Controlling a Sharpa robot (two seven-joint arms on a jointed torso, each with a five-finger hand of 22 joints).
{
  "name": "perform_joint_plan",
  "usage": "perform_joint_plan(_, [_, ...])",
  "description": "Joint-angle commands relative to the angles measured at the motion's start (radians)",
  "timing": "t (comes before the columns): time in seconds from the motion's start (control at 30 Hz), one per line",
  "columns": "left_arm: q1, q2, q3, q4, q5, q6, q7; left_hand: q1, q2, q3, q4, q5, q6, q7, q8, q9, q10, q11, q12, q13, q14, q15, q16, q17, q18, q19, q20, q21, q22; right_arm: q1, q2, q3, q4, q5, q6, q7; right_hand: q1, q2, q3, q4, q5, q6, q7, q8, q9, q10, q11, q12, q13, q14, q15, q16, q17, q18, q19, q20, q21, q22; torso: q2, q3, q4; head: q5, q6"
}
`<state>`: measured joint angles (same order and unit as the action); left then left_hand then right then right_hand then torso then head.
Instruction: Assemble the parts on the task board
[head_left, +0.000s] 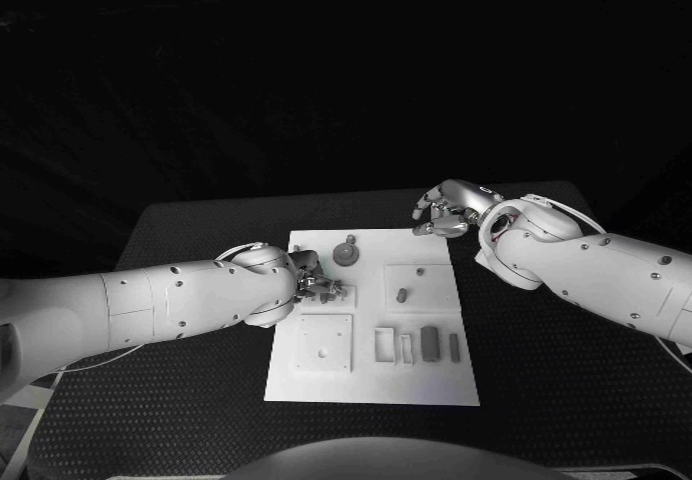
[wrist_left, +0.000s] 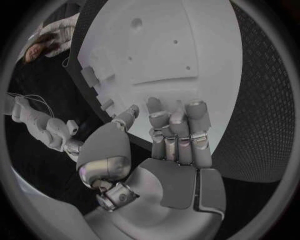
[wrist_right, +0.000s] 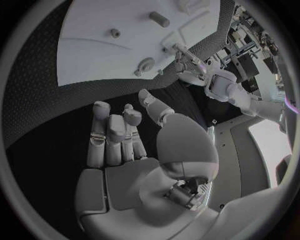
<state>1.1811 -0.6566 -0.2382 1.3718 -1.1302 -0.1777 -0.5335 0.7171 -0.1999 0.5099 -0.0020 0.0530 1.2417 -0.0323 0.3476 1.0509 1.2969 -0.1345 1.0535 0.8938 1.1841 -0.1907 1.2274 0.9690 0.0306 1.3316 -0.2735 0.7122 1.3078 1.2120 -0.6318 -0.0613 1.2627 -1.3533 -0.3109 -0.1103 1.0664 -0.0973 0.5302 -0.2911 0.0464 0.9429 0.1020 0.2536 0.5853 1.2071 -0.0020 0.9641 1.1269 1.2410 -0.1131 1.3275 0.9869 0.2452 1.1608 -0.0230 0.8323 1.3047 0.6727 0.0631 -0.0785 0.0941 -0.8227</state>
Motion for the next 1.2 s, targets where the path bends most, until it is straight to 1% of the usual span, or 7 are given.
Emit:
perform_joint_plan(0.03, [-0.001,0.000,0.000,0.001,0.009,-0.016,0.018,-0.003,-0.037,0.018,0.043,-0.004,0.003,-0.001,-0.002,0.005,-0.002,-0.007,0.007,0.001,-0.004,-0.006,0.005,0.000,0.048,-0.004,-0.004,-0.002,0.018,0.000,-0.001,0.001,-0.001,0.000,0.009,0.007,-0.003,0.004,0.004,0.001,0.002,0.007,0.010,-0.004,0.001,-0.004,0.000,-0.005,-0.001,-0.002,0.004,-0.007,0.001,0.017,0.005,-0.003,-0.007,0.001,0.000,-0.0004,0.0002,-0.001,-0.001])
perform_joint_plan(0.2, [-0.001,-0.001,0.000,0.000,0.009,-0.024,0.021,0.004,-0.059,0.033,0.091,-0.004,0.001,-0.001,0.000,0.013,-0.003,-0.006,0.009,0.003,-0.006,-0.006,0.008,0.001,0.049,-0.004,-0.003,0.000,0.019,0.000,0.000,0.001,-0.002,0.000,0.009,0.008,-0.004,0.004,0.004,0.001,0.002,0.007,0.010,-0.004,0.002,-0.004,0.000,-0.005,-0.001,-0.002,0.004,-0.007,0.001,0.017,0.005,-0.003,-0.007,0.001,0.000,-0.0001,0.0001,-0.001,-0.001])
perform_joint_plan(0.83, [0.000,-0.043,0.007,0.016,0.040,-0.050,0.045,0.054,-0.047,0.005,0.096,-0.004,-0.021,0.008,-0.011,0.016,-0.015,0.002,0.005,0.005,-0.018,-0.008,0.006,-0.001,0.051,-0.014,-0.002,0.001,0.019,0.000,0.004,0.001,-0.016,0.012,0.004,0.028,-0.003,0.001,0.003,0.001,0.001,-0.008,0.013,-0.012,-0.001,-0.004,0.003,-0.004,-0.002,-0.002,0.006,-0.007,0.002,0.017,0.005,-0.003,-0.007,0.002,0.000,-0.0011,0.0001,-0.005,0.008])
perform_joint_plan(1.0, [0.003,-0.062,0.010,0.028,0.100,-0.070,0.090,0.079,-0.039,-0.010,0.091,-0.004,-0.038,0.015,-0.022,0.013,-0.030,0.009,-0.005,0.002,-0.032,-0.008,-0.003,-0.006,0.050,-0.028,0.000,-0.007,0.017,0.000,0.008,0.001,-0.017,0.013,0.000,0.048,0.002,-0.002,0.004,-0.001,0.002,-0.015,0.016,-0.016,-0.002,-0.005,0.006,-0.004,-0.002,-0.003,0.008,-0.007,0.002,0.017,0.004,-0.004,-0.007,0.003,0.000,-0.0010,0.0012,-0.005,0.012])
perform_joint_plan(1.03, [0.004,-0.066,0.013,0.029,0.114,-0.078,0.108,0.086,-0.033,-0.015,0.089,-0.003,-0.043,0.017,-0.025,0.012,-0.034,0.011,-0.007,0.001,-0.036,-0.006,-0.004,-0.007,0.050,-0.033,0.001,-0.009,0.017,0.000,0.008,0.001,-0.017,0.013,0.000,0.052,0.004,-0.004,0.004,-0.001,0.002,-0.017,0.016,-0.018,-0.003,-0.005,0.006,-0.004,-0.001,-0.003,0.009,-0.007,0.003,0.017,0.004,-0.004,-0.007,0.003,0.000,-0.0013,0.0015,-0.005,0.012])
perform_joint_plan(1.13, [0.005,-0.075,0.041,0.032,0.120,-0.104,0.128,0.117,-0.007,-0.039,0.066,-0.003,-0.070,0.032,-0.041,0.006,-0.065,0.026,-0.032,-0.011,-0.068,0.007,-0.028,-0.018,0.042,-0.070,0.009,-0.034,0.010,0.000,0.010,0.001,-0.017,0.013,-0.004,0.062,0.007,-0.005,0.004,-0.001,0.002,-0.020,0.017,-0.019,-0.003,-0.006,0.007,-0.004,-0.001,-0.003,0.010,-0.006,0.003,0.017,0.004,-0.004,-0.008,0.004,-0.001,-0.0013,0.0020,-0.004,0.018])
perform_joint_plan(1.2, [0.008,-0.084,0.047,0.040,0.124,-0.115,0.140,0.129,0.000,-0.052,0.056,-0.003,-0.089,0.040,-0.051,0.002,-0.076,0.033,-0.044,-0.020,-0.078,0.016,-0.040,-0.025,0.040,-0.084,0.012,-0.048,0.004,0.000,0.012,0.001,-0.019,0.013,-0.006,0.067,0.008,-0.005,0.004,-0.001,0.002,-0.020,0.018,-0.020,-0.003,-0.006,0.007,-0.004,-0.001,-0.003,0.010,-0.006,0.003,0.017,0.004,-0.004,-0.008,0.004,-0.001,-0.0016,0.0025,-0.004,0.020])
